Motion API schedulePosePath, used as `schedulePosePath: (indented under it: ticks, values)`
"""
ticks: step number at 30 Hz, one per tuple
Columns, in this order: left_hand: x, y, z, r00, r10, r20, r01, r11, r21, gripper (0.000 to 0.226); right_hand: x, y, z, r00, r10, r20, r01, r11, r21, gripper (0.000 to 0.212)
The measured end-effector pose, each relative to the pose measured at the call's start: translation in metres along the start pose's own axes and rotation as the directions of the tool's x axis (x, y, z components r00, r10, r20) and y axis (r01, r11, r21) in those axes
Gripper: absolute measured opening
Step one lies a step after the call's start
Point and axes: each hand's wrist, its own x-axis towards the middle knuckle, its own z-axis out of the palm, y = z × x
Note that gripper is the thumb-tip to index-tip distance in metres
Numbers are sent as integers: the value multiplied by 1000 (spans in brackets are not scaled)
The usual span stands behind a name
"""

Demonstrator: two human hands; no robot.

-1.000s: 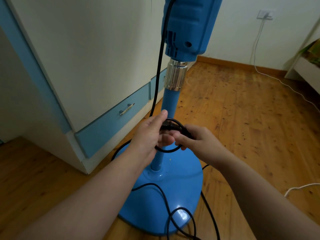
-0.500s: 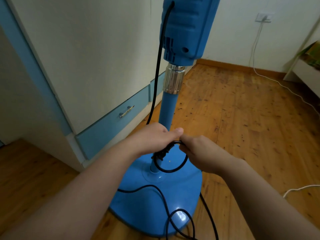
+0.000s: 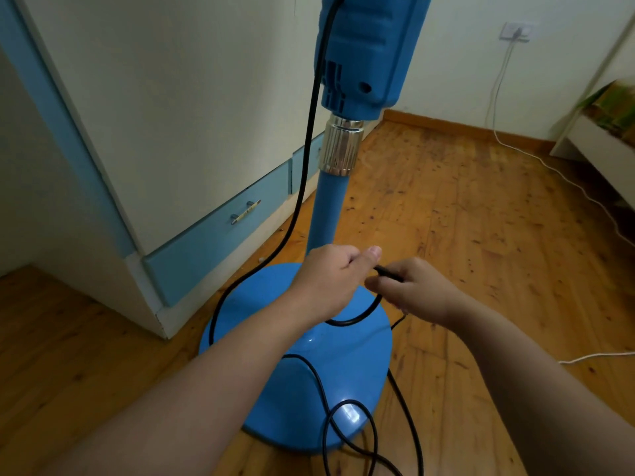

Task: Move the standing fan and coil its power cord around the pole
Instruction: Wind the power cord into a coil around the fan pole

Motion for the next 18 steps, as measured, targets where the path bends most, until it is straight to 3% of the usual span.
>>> schedulePosePath:
  ticks: [5,10,18]
  values:
    - [7,-4,11,998,-52,-24,48,987,-152,46,-1,2,-3,998,-15,-55,11,997,-72,44]
    - [10,-11,17,997,-61,-43,52,981,-186,47,-1,3,-8,997,64,32,-59,988,-146,38]
    - [14,-15,28,995,-80,62,91,976,-200,48,-3,10,-19,969,216,122,-184,955,-231,43]
